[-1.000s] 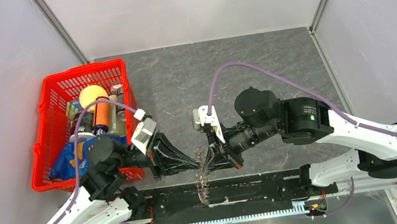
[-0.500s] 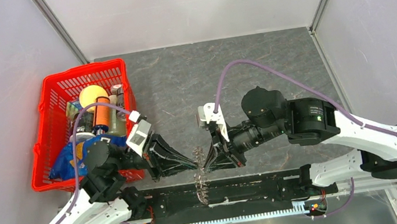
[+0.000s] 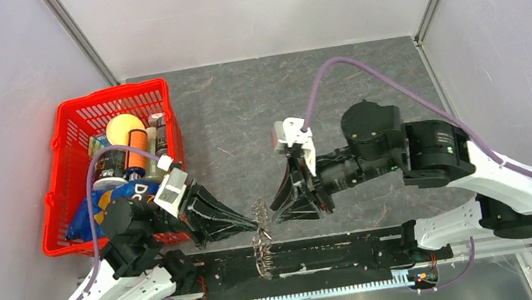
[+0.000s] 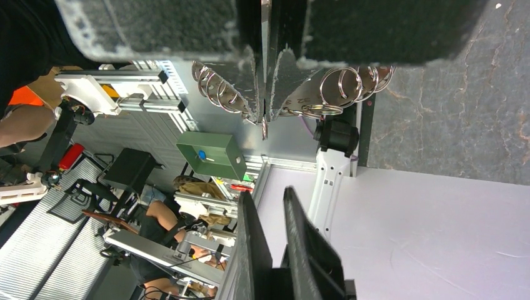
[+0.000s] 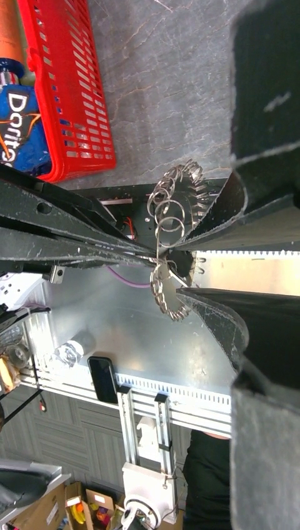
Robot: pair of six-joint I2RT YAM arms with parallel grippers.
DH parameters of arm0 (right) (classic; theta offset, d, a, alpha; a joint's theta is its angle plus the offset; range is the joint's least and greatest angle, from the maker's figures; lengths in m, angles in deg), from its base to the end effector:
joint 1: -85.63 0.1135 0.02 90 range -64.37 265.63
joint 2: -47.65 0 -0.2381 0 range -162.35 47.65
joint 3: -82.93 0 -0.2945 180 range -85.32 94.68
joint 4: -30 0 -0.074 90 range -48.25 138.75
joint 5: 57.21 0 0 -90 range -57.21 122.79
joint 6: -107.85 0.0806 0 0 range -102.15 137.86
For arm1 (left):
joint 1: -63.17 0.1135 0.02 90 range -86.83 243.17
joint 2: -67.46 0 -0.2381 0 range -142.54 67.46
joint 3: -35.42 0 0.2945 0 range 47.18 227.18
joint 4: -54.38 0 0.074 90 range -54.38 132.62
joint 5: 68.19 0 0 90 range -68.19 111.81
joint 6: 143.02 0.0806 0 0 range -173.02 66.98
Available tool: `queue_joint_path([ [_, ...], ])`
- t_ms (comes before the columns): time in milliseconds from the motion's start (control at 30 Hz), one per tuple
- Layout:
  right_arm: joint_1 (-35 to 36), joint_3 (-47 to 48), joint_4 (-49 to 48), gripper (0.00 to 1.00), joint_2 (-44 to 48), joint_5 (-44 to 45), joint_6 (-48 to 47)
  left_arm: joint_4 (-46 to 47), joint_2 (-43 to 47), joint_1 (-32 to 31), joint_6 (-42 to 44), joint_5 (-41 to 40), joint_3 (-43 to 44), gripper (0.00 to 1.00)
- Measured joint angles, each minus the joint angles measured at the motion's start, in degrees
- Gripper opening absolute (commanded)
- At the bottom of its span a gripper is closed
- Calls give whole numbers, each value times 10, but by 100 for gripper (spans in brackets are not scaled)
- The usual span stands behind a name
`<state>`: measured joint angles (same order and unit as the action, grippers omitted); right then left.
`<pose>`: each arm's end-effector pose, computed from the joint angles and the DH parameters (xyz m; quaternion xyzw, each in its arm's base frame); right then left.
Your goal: Put the keys on the keyring
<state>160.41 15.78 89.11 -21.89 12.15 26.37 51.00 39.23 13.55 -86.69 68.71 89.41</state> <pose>0.0500 0.2920 0.4979 -0.5194 0.5981 0.5012 0.3485 0.0814 -0.1865 0.4033 0.3983 0.4597 -0.6720 0.4225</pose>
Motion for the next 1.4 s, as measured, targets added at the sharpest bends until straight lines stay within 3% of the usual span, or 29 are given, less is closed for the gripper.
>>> queue_joint_path([
  [533,0,3,0,39,-51,-5,4,4,2,0,-2,0,0,2],
  [800,0,3,-1,28,-52,-5,7,6,-2,0,-2,-2,0,2],
  [1200,0,3,-1,24,-53,-16,9,7,-2,0,-2,-15,0,2],
  [1267,0,3,-1,21,-53,-16,10,7,-2,0,-2,-18,0,2],
  [1400,0,3,-1,4,-53,-16,11,8,-3,0,-2,-19,0,2],
])
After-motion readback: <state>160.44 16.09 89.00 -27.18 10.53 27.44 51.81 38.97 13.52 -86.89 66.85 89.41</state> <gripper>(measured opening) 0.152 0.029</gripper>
